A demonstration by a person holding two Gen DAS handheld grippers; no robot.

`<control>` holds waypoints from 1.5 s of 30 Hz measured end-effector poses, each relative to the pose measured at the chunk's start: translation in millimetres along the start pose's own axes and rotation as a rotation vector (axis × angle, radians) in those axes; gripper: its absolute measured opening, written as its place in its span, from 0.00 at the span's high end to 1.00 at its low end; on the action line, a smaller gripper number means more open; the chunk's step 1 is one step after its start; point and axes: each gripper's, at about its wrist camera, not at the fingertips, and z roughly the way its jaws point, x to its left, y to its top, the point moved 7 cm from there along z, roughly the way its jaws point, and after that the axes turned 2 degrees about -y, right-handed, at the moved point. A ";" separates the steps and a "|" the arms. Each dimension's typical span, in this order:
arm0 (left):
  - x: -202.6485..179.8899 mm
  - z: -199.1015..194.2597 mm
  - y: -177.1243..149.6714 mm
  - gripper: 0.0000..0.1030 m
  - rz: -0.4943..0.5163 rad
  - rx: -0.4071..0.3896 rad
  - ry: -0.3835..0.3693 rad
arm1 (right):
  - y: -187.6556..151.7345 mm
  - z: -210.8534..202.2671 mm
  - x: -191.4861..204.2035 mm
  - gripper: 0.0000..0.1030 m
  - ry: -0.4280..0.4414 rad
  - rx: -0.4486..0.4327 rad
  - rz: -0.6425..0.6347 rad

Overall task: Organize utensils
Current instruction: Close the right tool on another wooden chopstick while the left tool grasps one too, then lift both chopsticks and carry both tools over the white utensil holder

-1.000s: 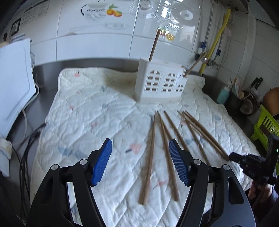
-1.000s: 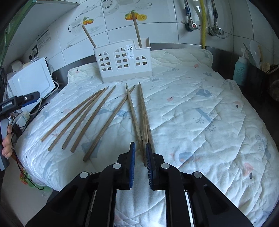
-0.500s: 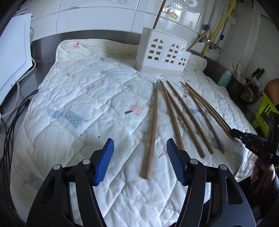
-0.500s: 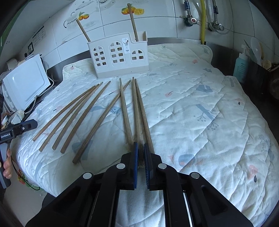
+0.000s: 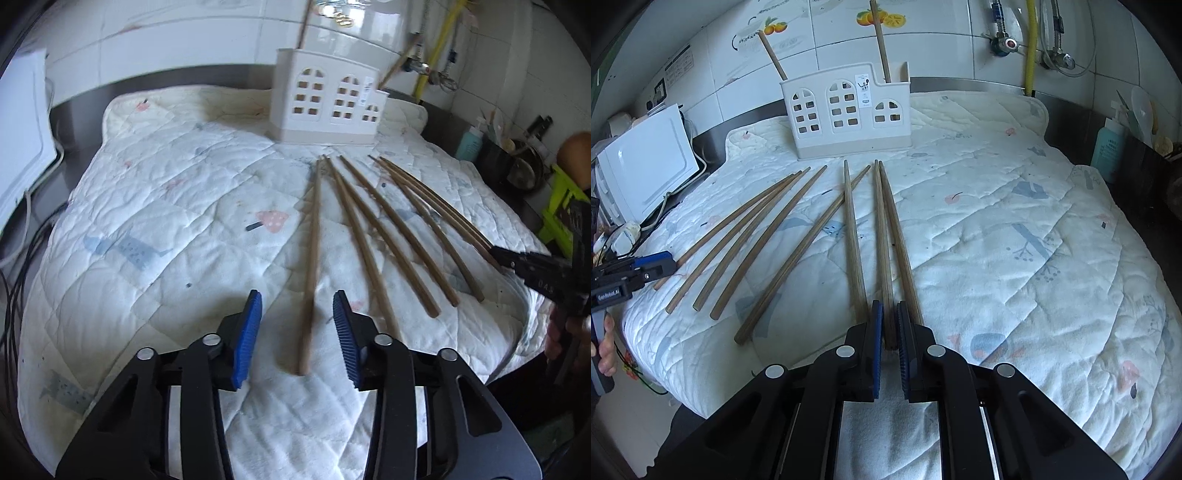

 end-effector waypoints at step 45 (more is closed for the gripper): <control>-0.5 -36.8 97.0 0.94 -0.054 -0.191 -0.112 | 185.5 -95.3 3.6 0.94 0.061 -0.285 -0.082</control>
